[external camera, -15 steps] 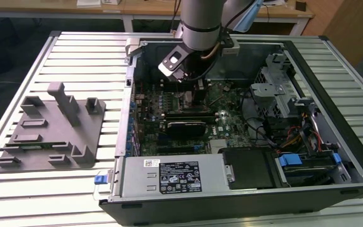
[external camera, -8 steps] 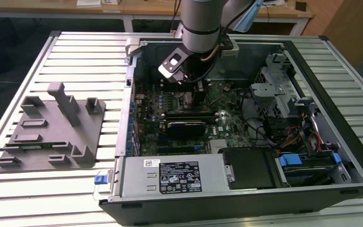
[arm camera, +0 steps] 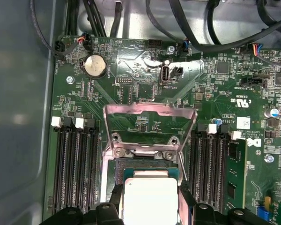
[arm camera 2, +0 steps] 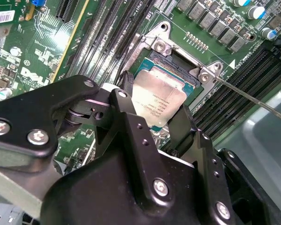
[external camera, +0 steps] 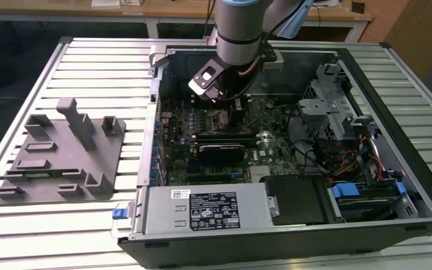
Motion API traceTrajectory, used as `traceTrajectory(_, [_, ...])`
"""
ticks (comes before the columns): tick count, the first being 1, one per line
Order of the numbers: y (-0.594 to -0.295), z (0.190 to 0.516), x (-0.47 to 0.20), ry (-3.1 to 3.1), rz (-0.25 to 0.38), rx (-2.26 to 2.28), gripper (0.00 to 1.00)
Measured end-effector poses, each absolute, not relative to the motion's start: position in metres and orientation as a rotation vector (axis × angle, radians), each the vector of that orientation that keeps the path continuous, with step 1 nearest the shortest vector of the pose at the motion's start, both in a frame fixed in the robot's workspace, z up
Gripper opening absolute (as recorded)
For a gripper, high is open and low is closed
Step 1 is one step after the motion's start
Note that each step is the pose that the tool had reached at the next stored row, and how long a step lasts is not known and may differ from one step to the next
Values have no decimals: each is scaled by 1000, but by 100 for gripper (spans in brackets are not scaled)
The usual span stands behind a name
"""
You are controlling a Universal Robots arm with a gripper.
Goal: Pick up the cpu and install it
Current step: 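Place the cpu into insertion slot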
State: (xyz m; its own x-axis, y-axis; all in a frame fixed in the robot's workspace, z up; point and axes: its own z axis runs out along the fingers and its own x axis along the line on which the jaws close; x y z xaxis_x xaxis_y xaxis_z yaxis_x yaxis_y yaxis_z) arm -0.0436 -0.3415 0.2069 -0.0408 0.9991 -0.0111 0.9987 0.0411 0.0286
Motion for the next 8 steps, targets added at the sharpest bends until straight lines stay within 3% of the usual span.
traceTrajectory(8, [-340,203,-44,2245,21,2158,54])
